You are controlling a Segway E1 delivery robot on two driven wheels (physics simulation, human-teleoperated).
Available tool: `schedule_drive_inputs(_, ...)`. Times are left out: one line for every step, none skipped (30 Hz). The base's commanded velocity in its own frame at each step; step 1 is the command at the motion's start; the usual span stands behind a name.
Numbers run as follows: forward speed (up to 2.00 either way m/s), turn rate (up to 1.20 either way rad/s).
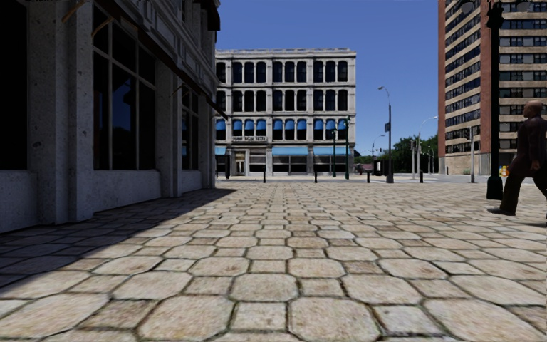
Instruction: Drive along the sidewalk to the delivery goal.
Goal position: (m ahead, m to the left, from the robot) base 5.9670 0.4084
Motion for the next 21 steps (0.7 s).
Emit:
schedule_drive_inputs(2.0,0.0)
schedule_drive_inputs(2.0,0.0)
schedule_drive_inputs(2.0,0.0)
schedule_drive_inputs(2.0,0.0)
schedule_drive_inputs(2.0,0.0)
schedule_drive_inputs(2.0,0.0)
schedule_drive_inputs(2.0,0.0)
schedule_drive_inputs(2.0,0.0)
schedule_drive_inputs(2.0,0.0)
schedule_drive_inputs(2.0,0.0)
schedule_drive_inputs(2.0,0.0)
schedule_drive_inputs(2.0,0.0)
schedule_drive_inputs(2.0,0.0)
schedule_drive_inputs(2.0,0.15)
schedule_drive_inputs(2.0,0.42)
schedule_drive_inputs(2.0,0.42)
schedule_drive_inputs(2.0,0.55)
schedule_drive_inputs(2.0,0.58)
schedule_drive_inputs(2.0,0.08)
schedule_drive_inputs(2.0,0.02)
schedule_drive_inputs(2.0,0.02)
